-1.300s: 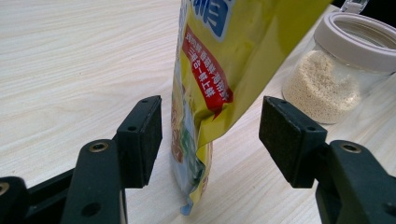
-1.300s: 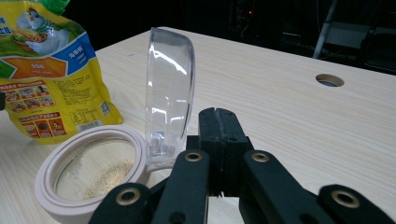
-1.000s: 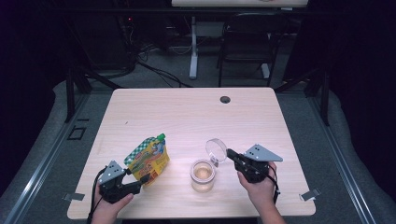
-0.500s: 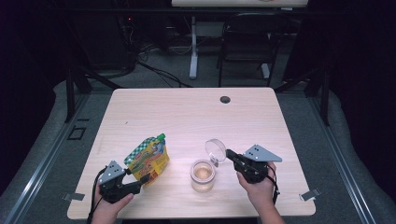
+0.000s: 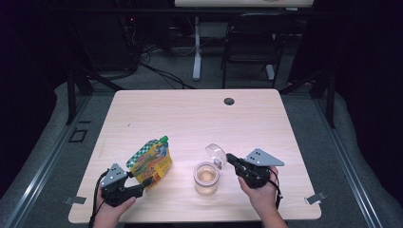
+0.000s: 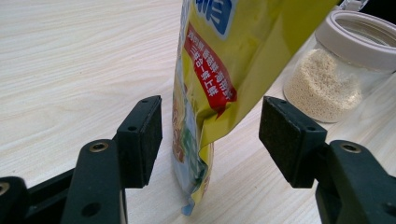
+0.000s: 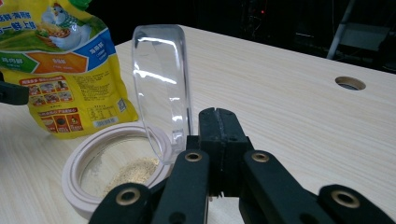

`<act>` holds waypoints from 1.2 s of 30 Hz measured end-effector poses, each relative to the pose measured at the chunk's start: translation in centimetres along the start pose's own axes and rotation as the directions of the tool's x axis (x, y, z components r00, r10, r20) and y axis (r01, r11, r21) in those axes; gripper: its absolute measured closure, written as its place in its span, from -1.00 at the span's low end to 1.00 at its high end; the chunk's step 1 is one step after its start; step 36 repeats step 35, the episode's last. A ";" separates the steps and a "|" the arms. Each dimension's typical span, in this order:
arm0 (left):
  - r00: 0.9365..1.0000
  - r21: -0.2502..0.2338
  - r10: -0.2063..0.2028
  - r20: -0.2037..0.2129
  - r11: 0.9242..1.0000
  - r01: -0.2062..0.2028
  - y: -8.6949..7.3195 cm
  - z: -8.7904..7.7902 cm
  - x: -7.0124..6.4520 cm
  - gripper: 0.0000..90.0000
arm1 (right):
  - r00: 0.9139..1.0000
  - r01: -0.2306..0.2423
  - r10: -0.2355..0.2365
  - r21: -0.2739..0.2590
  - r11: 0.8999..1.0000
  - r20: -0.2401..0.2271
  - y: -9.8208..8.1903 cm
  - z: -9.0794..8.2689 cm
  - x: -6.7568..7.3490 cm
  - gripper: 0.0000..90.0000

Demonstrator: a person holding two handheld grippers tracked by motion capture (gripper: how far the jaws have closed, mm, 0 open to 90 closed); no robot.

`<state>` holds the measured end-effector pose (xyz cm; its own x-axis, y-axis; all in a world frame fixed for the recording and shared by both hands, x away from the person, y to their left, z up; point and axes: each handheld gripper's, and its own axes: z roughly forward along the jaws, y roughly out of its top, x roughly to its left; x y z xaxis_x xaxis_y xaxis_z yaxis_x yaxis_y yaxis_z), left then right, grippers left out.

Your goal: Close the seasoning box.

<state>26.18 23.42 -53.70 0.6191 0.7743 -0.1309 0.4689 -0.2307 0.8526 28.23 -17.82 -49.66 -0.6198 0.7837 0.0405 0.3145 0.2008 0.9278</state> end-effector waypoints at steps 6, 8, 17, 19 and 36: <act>1.000 -0.001 0.002 0.000 1.000 -0.002 0.0 0.0 0.0 -0.12 | 0.999 0.042 -0.041 0.033 0.999 -0.021 -0.3 0.7 0.9 1.00; 1.000 -0.001 0.002 -0.001 1.000 -0.002 0.0 0.0 0.1 -0.12 | 0.998 0.054 -0.053 0.041 0.998 -0.025 -0.3 0.8 1.2 1.00; 1.000 0.000 0.001 -0.003 1.000 -0.001 0.0 -0.1 0.1 -0.12 | 0.997 0.066 -0.065 0.051 0.997 -0.030 -0.5 1.2 1.5 1.00; 1.000 -0.001 -0.002 -0.002 1.000 0.002 0.0 0.0 0.2 -0.12 | 0.998 0.065 -0.064 0.051 0.997 -0.030 -0.5 1.2 1.5 1.00; 1.000 0.002 0.001 -0.008 1.000 -0.001 0.1 -0.1 0.3 -0.12 | 1.000 0.025 -0.026 0.038 0.999 0.015 -1.0 1.3 0.8 0.47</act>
